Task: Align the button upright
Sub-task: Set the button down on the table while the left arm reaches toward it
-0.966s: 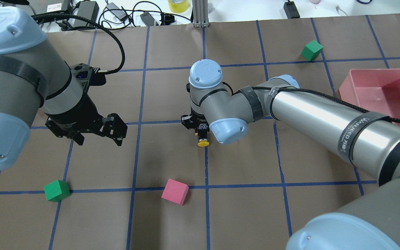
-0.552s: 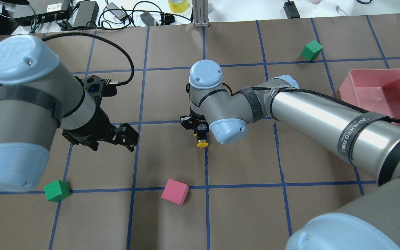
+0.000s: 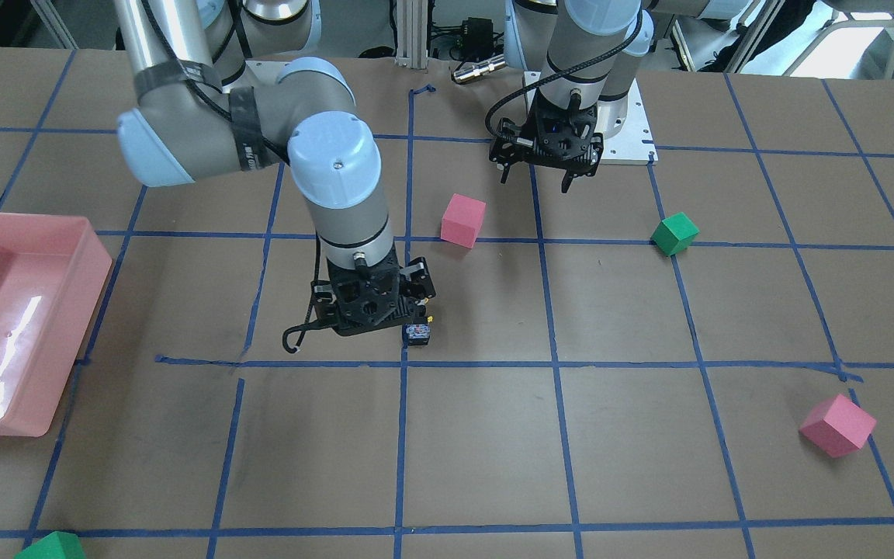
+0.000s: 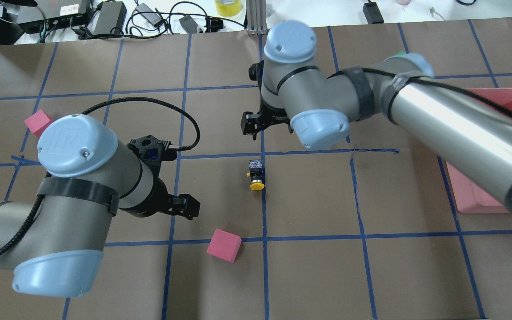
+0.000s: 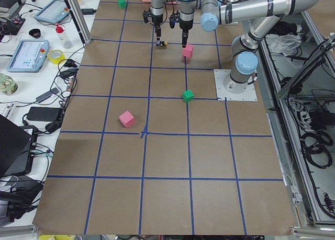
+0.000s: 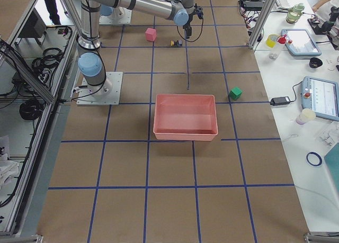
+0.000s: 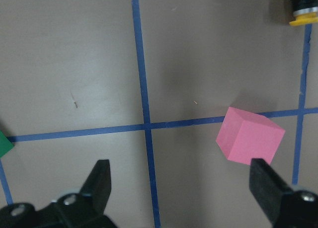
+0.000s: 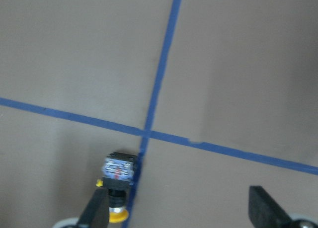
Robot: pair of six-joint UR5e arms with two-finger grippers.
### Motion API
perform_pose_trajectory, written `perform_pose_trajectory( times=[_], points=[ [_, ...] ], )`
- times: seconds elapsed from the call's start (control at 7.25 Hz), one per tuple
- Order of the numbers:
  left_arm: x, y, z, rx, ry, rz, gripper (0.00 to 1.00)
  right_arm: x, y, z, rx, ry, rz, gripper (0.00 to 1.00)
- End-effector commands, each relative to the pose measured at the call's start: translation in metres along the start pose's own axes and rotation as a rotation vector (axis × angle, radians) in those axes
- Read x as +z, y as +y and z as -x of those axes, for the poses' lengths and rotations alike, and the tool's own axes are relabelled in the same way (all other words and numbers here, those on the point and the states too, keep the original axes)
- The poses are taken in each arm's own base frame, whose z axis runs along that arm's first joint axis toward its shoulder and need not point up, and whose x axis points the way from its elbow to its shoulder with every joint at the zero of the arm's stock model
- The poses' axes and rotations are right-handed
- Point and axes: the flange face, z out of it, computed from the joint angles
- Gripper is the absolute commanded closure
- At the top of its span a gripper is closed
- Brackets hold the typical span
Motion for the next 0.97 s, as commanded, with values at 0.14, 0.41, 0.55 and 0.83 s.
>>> perform_pose_trajectory(
  times=[0.14, 0.41, 0.55, 0.83],
  points=[
    [0.053, 0.021, -0.029, -0.009, 0.039, -0.096, 0.00, -0.151, 0.028, -0.163, 0.020, 0.032, 0.040, 0.00],
    [0.065, 0.010, -0.047, 0.035, 0.054, -0.157, 0.00, -0.199, 0.045, -0.162, 0.021, 0.056, -0.038, 0.00],
    [0.071, 0.001, -0.051, 0.040, 0.082, -0.140, 0.00, -0.194, 0.046, -0.161, 0.024, 0.040, -0.028, 0.00],
    [0.081, -0.016, -0.059, 0.049, 0.101, -0.153, 0.00, -0.193, 0.046, -0.173, 0.041, 0.057, -0.026, 0.00]
  ],
)
